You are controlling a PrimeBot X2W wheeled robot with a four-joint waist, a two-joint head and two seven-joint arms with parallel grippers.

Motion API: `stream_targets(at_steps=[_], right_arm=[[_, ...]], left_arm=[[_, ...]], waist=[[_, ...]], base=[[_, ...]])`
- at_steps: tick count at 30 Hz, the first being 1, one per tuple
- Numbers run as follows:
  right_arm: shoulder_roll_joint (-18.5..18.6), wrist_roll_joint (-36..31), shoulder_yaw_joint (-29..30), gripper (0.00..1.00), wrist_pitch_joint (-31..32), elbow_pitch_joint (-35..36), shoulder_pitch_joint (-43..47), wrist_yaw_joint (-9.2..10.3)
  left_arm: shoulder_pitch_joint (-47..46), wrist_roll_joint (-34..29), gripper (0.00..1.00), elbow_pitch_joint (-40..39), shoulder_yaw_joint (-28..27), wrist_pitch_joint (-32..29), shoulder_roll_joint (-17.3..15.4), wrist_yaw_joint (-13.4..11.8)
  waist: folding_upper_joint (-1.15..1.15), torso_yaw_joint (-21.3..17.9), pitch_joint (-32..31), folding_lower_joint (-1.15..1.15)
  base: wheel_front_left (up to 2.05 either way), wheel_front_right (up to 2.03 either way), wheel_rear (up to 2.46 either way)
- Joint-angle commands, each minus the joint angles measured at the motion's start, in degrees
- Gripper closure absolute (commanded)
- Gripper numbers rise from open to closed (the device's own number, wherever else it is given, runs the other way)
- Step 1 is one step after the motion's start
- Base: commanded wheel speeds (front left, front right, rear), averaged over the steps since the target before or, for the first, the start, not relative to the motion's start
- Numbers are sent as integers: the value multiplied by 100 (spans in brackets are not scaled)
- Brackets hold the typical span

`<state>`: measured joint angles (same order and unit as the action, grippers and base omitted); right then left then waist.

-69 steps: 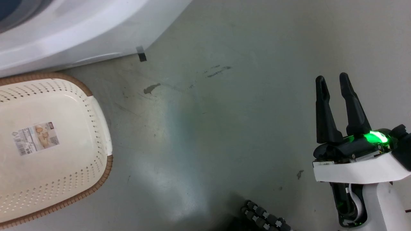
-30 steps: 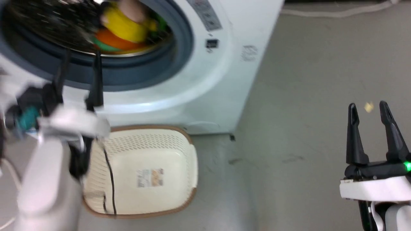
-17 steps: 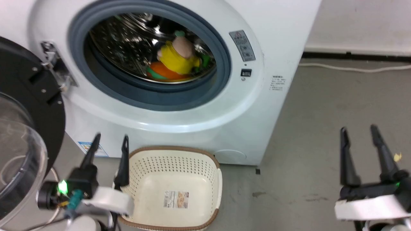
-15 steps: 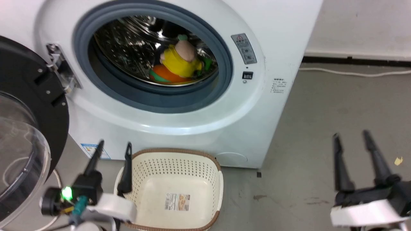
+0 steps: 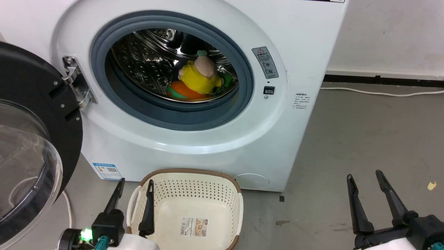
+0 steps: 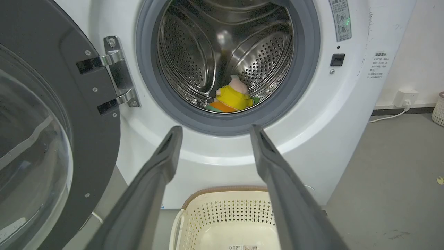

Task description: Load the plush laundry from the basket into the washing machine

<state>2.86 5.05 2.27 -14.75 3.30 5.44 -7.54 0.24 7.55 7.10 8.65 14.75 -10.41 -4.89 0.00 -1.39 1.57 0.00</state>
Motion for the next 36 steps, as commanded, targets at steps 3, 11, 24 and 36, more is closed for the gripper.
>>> stream_targets(at_steps=[3,11,24,36], right_arm=[[1,15,9,0,-25,-51,45,5],[0,18,-3,100,0,-93,-1,0],[0,-28,-20,100,126,-115,-47,0],[0,-78,-42,100,267,-138,-99,1]], left_arm=[[44,-75,0,92,-16,25,65,13],[-1,105,100,134,-106,0,201,103],[-5,40,100,67,-156,-131,251,135],[-7,-44,100,-15,-230,-272,304,172]], waist=[[0,49,-1,0],[0,49,64,1],[0,56,51,1],[0,64,29,1]], base=[[0,0,0],[0,0,0],[0,0,0],[0,0,0]])
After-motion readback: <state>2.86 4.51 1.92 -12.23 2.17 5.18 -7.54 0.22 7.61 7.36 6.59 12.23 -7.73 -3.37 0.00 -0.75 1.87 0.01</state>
